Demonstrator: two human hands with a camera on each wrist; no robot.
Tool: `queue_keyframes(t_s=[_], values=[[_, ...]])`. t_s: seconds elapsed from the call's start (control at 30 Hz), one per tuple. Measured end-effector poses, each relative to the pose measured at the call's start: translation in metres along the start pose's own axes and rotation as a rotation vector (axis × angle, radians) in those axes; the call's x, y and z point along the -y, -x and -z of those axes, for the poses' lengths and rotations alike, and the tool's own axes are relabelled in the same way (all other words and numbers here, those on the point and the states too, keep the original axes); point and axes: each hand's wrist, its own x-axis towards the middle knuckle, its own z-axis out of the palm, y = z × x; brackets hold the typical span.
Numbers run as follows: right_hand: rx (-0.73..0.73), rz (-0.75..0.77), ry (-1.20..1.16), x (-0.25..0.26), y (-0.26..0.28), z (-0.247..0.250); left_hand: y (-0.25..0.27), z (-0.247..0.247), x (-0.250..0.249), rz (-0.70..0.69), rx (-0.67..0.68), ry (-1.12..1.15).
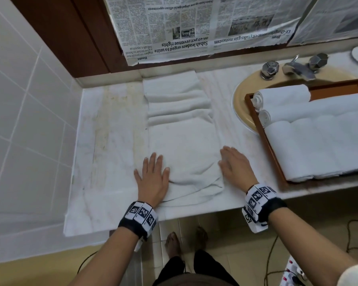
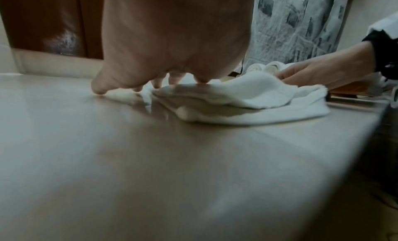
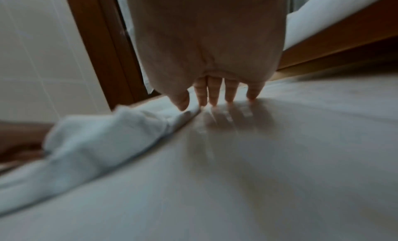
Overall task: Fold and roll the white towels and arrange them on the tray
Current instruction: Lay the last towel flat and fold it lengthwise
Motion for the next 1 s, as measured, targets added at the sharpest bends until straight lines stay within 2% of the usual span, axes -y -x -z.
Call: queue_keyframes(t_s=[0.13,0.23,0.37,0.63,0.87,1.0], values=[[0.0,0.02,-0.199,0.004,0.044,-0.003,0.039,-0.012,-0.006,-0.096,-0.004,-0.029],[0.073,0.05,-0.22,0.007,0.06,-0.003,0.053,-0.028,-0.002,-0.106,0.017,-0.133],[0.123,0.03,-0.214,0.012,0.065,-0.005,0.057,-0.033,0.002,-0.091,-0.018,-0.12],[0.016,-0.086,-0.37,0.018,0.091,-0.004,0.073,-0.03,0.009,-0.032,-0.013,-0.128],[-0.035,-0.044,-0.403,0.018,0.116,-0.013,0.081,-0.024,0.015,-0.033,0.046,-0.131],[-0.018,-0.028,-0.401,0.015,0.116,-0.012,0.082,-0.021,0.014,-0.027,0.065,-0.09]])
